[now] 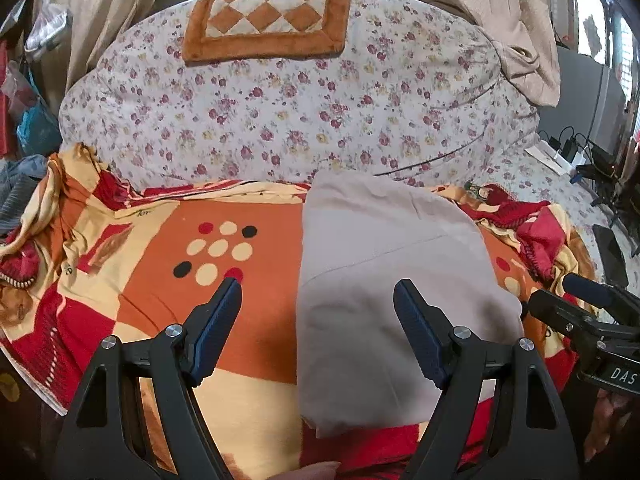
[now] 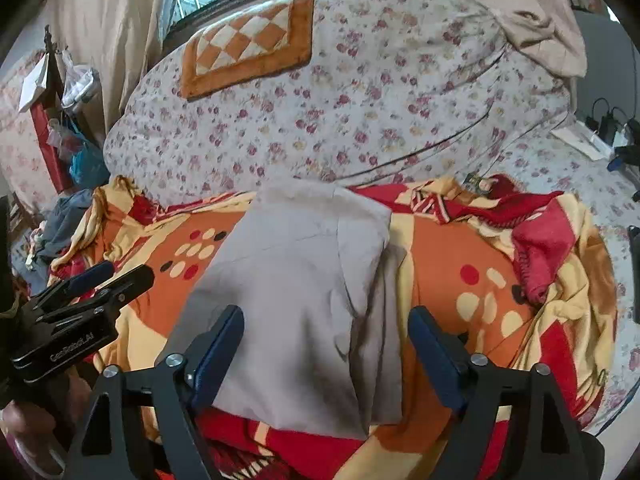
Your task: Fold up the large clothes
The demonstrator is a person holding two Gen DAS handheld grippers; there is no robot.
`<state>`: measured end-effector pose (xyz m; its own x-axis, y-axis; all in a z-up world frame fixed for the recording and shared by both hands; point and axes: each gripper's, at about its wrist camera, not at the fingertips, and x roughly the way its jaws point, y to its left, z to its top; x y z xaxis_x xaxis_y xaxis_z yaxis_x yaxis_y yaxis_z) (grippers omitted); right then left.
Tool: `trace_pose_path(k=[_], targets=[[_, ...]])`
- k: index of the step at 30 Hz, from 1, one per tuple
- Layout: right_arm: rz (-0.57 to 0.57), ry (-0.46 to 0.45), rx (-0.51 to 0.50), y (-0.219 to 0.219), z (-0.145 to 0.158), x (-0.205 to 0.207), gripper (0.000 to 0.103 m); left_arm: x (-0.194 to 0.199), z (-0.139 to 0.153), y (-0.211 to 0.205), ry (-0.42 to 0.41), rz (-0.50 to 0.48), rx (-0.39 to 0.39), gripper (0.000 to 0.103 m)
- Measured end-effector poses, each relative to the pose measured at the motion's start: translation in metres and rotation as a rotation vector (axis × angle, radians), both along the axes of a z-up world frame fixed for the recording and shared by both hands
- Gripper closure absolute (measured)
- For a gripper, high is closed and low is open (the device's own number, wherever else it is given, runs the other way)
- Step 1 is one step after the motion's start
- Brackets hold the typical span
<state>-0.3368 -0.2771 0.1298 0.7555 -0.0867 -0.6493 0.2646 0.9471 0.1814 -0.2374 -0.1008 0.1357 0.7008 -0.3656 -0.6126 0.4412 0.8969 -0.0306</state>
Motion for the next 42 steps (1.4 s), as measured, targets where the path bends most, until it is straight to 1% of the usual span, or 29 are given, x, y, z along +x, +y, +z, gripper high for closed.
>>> trace_pose_path(k=[4,18,29,42], targets=[[0.005,0.008,0.004,0.000,-0.002,0.002,0.020,0.000,0.000,0.000,-0.011,0.014,0.003,0.024],[0.017,0.047,0.005,0.002,-0.014,0.008,0.020,0.004,-0.014,-0.003,0.013,0.031,0.028,0.024],[0.032,0.073,-0.001,0.005,-0.020,0.015,0.020,0.006,-0.015,-0.003,0.018,0.032,0.033,0.024],[0.035,0.093,-0.002,0.006,-0.025,0.018,0.020,0.011,-0.023,-0.003,0.040,0.029,0.037,0.024]])
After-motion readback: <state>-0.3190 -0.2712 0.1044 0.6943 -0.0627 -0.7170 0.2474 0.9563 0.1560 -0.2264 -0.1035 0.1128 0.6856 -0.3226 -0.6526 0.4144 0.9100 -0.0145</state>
